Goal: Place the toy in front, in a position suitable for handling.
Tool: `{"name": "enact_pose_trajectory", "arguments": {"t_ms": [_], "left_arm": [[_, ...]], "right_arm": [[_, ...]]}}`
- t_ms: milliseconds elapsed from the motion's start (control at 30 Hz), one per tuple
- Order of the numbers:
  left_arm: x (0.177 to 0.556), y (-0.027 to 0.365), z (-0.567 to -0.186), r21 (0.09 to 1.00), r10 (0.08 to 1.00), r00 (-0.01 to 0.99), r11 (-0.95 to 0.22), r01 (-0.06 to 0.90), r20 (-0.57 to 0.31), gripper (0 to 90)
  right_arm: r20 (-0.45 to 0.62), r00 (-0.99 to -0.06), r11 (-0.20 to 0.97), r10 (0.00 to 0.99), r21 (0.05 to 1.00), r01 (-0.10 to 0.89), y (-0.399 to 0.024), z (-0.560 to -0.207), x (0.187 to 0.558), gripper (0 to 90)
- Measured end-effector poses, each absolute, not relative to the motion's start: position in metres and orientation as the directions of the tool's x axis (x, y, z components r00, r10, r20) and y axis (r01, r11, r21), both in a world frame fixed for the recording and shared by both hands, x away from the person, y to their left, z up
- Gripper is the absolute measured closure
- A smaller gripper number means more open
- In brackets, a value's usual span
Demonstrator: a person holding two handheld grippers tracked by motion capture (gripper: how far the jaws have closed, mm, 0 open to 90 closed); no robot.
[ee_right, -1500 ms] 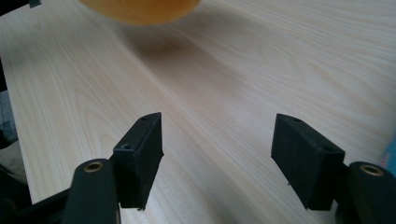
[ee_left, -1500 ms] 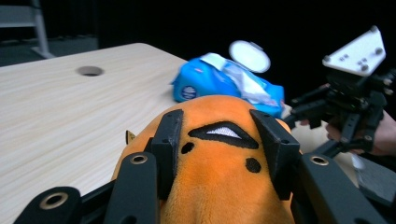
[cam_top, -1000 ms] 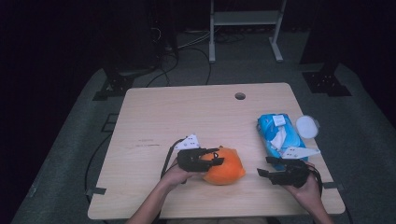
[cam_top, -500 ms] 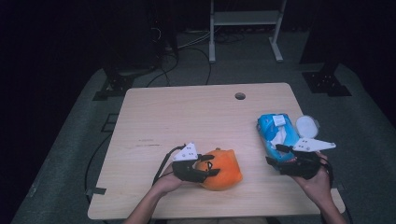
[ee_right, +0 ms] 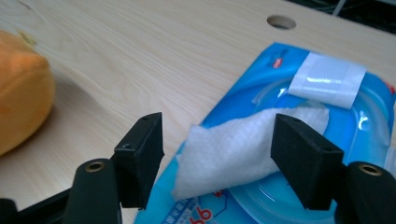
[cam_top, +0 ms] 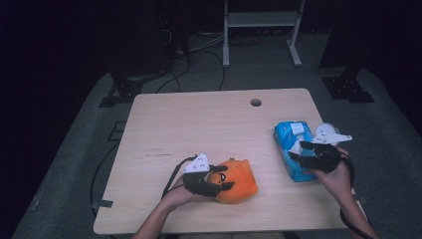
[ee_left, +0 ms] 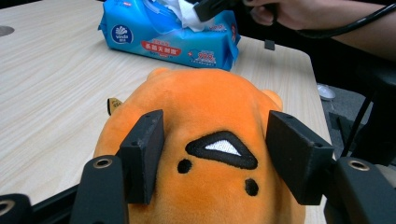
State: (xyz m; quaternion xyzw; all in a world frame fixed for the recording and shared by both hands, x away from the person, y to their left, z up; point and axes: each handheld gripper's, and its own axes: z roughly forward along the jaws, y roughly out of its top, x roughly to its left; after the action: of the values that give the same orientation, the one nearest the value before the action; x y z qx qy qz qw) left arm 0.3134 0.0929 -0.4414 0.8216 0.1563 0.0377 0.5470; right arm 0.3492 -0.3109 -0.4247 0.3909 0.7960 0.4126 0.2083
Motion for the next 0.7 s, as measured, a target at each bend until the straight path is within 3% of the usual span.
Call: {"name": "enact_pose_trajectory", "arguments": {"t_ms": [267, 533, 700], "left_arm": [[0.311, 0.094, -0.444, 0.913, 0.302, 0.946, -0.342, 0.222, -0.117, 35.4], [0.309, 0.095, -0.445, 0.915, 0.297, 0.949, -0.343, 0.214, -0.110, 32.8], [0.310, 0.096, -0.445, 0.915, 0.299, 0.948, -0.343, 0.213, -0.108, 30.7]], "right_arm": [[-0.019, -0.559, 0.325, 0.829, 0.829, 0.454, -0.315, -0.436, 0.352, 49.7], [0.002, -0.501, 0.280, 0.865, 0.828, 0.486, -0.321, -0.434, 0.350, 74.7], [0.031, -0.485, 0.247, 0.874, 0.831, 0.498, -0.325, -0.431, 0.349, 81.6]]}}
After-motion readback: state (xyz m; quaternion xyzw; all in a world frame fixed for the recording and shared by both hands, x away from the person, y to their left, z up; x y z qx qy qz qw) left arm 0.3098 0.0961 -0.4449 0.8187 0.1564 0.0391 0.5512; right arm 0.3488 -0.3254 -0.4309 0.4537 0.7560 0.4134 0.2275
